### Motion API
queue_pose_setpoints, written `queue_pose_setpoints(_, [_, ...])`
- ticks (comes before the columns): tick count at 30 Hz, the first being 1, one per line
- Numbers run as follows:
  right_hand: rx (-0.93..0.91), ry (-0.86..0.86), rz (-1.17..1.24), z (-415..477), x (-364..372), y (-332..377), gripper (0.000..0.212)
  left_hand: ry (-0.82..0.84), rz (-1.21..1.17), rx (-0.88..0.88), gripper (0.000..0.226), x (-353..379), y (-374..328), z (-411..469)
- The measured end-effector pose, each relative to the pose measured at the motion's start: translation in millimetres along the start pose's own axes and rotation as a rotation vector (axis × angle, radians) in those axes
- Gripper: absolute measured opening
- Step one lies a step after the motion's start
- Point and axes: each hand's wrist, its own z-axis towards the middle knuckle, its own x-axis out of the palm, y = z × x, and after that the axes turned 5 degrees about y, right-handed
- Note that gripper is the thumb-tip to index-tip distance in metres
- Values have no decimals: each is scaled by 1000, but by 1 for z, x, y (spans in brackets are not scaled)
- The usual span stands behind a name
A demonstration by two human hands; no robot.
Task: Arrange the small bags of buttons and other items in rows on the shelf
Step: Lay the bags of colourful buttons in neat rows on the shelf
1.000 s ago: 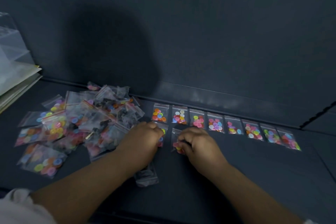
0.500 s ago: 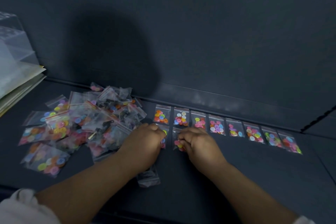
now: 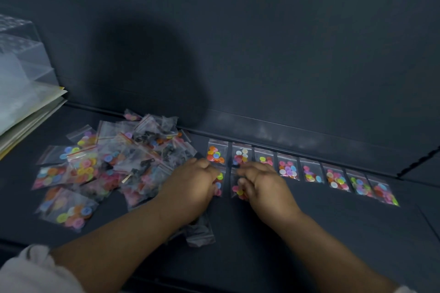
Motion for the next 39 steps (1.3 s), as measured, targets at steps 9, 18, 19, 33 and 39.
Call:
queue_pose_setpoints(9, [-16,14,70,55,-1,45,26,-143,136,-125,29,-51,55,-4])
queue_pose_setpoints(18, [-142,101,264,103,26,128,17,-255,4,-397,32,-95,121,-45])
queue_pose_setpoints(19, [-174,119,271,106,31,139,17,-244,-18,-433,33,-97,127,-52])
queue_pose_setpoints(33, [-237,327,149,123,66,218,35,0,-186,-634,42,-94,170,-114])
queue_pose_setpoints(39, [-116,322,195,124,76,222,52,-61,-274,-591,10,-85,179,-109])
